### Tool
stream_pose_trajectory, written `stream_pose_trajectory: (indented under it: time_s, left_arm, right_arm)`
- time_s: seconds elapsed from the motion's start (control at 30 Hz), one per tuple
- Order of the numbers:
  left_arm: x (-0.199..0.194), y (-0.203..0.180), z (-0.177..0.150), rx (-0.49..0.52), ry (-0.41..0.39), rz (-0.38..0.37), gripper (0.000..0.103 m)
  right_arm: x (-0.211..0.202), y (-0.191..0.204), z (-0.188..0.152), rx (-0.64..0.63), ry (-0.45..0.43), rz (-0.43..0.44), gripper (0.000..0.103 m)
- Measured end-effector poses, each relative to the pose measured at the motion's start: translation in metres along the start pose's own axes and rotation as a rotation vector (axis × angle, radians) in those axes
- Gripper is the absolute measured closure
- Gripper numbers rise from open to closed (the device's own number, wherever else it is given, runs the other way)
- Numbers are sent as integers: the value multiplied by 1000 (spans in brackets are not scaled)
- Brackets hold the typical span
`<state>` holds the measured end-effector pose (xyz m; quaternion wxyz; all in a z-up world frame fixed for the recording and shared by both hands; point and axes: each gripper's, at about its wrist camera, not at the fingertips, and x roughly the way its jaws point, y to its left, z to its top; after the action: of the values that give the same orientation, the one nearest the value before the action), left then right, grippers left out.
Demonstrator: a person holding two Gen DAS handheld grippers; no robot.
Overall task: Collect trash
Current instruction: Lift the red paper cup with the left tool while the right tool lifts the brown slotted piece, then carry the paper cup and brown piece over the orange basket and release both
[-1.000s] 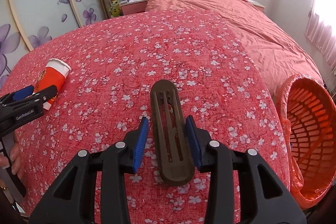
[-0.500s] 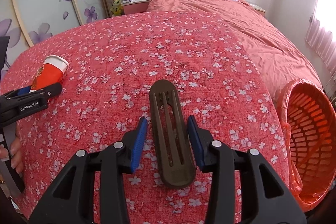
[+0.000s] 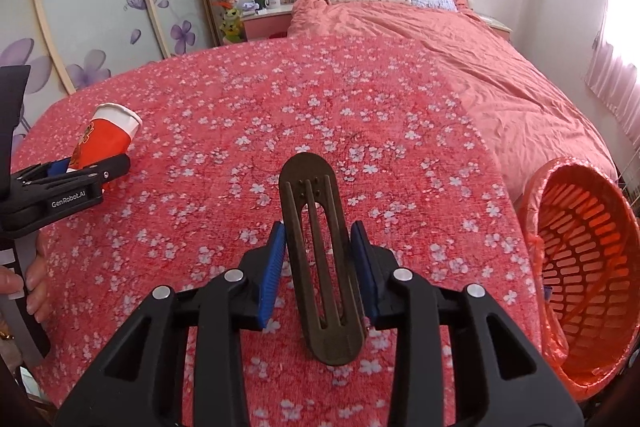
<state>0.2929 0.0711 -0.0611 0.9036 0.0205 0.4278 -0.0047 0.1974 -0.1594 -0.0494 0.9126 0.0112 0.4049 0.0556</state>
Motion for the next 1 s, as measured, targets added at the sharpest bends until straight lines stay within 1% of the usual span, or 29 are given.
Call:
stream_pose_trajectory:
  time_s: [0.2, 0.23, 0.47, 0.57, 0.77, 1.0]
  left_arm:
    - [-22, -8, 0, 24, -25, -6, 29]
    - [-25, -10, 0, 27, -28, -10, 29]
    - [-45, -32, 0, 55, -50, -43, 29]
    - [-52, -43, 1, 63, -54, -58, 29]
    - [-67, -64, 4, 90, -74, -99, 29]
    - [-88, -92, 10, 109, -112, -153, 29]
  right_arm:
    - [-13, -5, 2, 7, -17, -5, 69]
    - [-17, -7, 3, 11, -24, -5, 75]
    - [-32, -19, 3, 35, -42, 5, 75]
    - [-35, -26, 1, 63, -46, 25, 75]
    - [-60, -44, 4, 94, -106, 21, 75]
    - [-90, -74, 4, 141, -172, -12, 75]
